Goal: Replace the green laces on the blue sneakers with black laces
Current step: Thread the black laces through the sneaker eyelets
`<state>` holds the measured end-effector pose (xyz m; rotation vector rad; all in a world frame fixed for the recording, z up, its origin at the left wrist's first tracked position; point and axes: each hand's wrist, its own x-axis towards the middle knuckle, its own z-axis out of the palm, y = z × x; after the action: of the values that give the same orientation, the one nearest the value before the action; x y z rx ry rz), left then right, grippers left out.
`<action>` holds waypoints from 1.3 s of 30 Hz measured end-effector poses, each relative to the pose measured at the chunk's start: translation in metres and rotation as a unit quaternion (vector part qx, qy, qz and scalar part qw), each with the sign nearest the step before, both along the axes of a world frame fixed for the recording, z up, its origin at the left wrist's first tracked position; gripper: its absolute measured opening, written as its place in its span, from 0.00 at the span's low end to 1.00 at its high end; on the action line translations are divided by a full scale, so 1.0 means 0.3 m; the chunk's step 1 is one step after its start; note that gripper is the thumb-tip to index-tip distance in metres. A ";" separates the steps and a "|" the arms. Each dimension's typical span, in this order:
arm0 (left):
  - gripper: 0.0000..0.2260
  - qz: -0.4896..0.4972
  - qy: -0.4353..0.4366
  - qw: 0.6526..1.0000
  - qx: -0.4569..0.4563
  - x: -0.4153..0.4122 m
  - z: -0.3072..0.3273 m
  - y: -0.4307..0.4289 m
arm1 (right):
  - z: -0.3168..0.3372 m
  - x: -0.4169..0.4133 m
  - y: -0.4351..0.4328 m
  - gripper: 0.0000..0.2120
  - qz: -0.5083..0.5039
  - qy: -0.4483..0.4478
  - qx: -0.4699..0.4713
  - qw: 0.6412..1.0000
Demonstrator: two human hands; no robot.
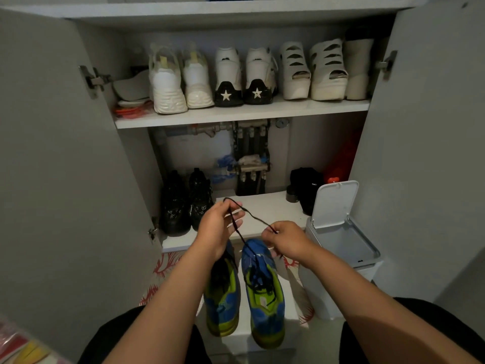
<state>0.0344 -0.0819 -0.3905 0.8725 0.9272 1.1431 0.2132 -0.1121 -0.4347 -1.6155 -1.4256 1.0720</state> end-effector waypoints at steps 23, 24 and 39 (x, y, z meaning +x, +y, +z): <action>0.09 -0.196 0.586 0.769 0.162 -0.119 0.061 -0.063 | 0.094 0.080 -0.099 0.12 -0.099 -0.307 -0.093 0.942; 0.09 -0.212 0.603 0.755 0.147 -0.124 0.047 -0.065 | 0.105 0.093 -0.096 0.12 -0.127 -0.305 -0.065 0.942; 0.08 -0.108 0.427 0.884 0.158 0.108 0.035 -0.039 | 0.093 0.185 -0.120 0.15 -0.013 -0.425 -0.108 0.899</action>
<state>0.0667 -0.0936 -0.3801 1.7802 1.3160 0.6963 0.2686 -0.1482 -0.4068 -2.4290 -1.8434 0.5010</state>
